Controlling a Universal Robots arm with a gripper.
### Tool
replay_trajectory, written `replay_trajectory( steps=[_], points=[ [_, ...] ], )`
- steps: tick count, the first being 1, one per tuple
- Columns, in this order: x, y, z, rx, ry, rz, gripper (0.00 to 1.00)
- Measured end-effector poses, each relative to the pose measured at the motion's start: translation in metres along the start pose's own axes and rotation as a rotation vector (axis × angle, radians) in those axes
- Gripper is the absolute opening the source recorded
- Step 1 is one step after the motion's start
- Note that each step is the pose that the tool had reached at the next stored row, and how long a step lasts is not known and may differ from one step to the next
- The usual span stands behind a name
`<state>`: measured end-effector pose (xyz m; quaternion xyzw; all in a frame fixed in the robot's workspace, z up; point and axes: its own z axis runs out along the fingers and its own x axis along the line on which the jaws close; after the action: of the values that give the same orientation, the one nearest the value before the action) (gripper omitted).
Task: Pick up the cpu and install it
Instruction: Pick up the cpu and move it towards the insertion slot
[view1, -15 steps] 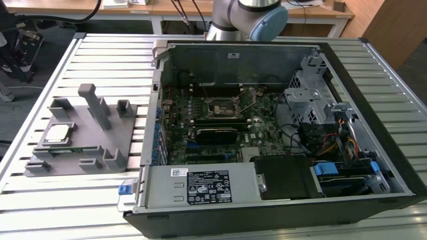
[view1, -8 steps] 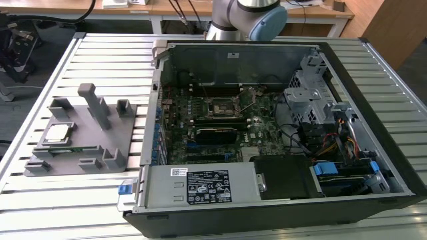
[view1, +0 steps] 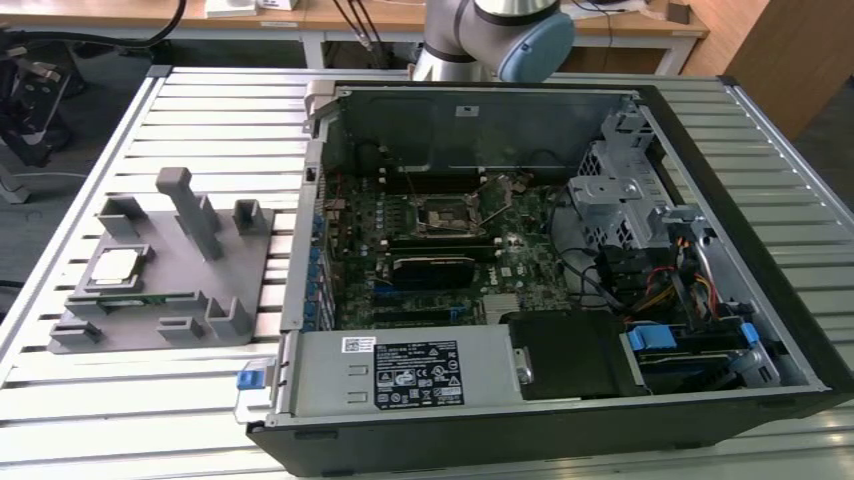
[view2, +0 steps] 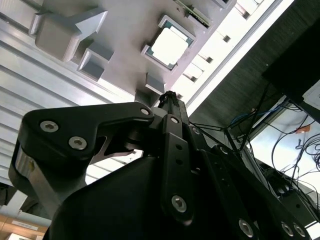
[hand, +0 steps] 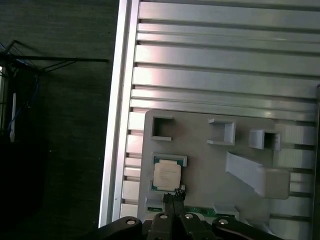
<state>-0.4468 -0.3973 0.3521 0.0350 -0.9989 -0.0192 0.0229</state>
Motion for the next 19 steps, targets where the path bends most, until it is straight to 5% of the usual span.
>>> replay_trajectory(
  steps=[13, 19],
  points=[
    [0.0020, 0.0002, 0.0006, 0.0022, 0.0018, -0.052, 0.11],
    [0.0048, 0.0003, 0.0020, 0.0009, 0.0007, -0.021, 0.11]
  ],
)
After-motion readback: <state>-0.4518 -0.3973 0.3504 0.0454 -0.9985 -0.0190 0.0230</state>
